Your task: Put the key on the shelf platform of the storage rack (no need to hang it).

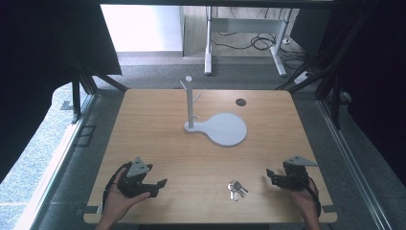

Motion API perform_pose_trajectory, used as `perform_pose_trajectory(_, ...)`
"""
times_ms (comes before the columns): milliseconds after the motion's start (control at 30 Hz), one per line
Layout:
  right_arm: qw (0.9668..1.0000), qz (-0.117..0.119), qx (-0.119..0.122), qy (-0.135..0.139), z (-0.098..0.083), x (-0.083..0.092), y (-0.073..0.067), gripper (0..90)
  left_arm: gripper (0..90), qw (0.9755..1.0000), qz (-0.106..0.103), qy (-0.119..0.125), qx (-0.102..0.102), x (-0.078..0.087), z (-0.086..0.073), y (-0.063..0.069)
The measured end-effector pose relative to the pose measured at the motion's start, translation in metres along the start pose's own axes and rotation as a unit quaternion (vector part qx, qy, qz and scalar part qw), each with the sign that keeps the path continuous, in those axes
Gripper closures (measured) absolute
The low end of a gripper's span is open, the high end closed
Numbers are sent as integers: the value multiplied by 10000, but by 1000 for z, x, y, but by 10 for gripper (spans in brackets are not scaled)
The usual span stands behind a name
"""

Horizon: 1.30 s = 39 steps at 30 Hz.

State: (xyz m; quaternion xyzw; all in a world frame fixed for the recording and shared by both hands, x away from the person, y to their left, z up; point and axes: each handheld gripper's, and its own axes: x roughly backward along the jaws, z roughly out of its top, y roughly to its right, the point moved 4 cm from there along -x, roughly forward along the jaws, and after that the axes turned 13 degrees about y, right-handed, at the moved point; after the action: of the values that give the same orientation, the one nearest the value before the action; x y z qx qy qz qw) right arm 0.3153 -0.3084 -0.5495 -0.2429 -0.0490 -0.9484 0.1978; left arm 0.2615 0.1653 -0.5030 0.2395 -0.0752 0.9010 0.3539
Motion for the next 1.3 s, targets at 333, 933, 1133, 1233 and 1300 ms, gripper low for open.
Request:
perform_pose_trajectory(333,10000,54,9,48,4,8,-2,248,248,10000,-2,6,15,0,0,-1)
perform_pose_trajectory(933,9975,600,141,-339,23,18,-25,332,247,9998,36,176,54,11,6,-3)
perform_pose_trajectory(1133,9930,896,283,-712,38,19,-37,336,247,9998,34,183,59,12,7,-4)
perform_pose_trajectory(1233,9899,979,454,-915,42,18,-42,341,247,9998,28,176,52,11,6,-4)
perform_pose_trajectory(1300,9878,1051,541,-1018,45,17,-46,346,247,9998,9,171,40,11,6,-3)
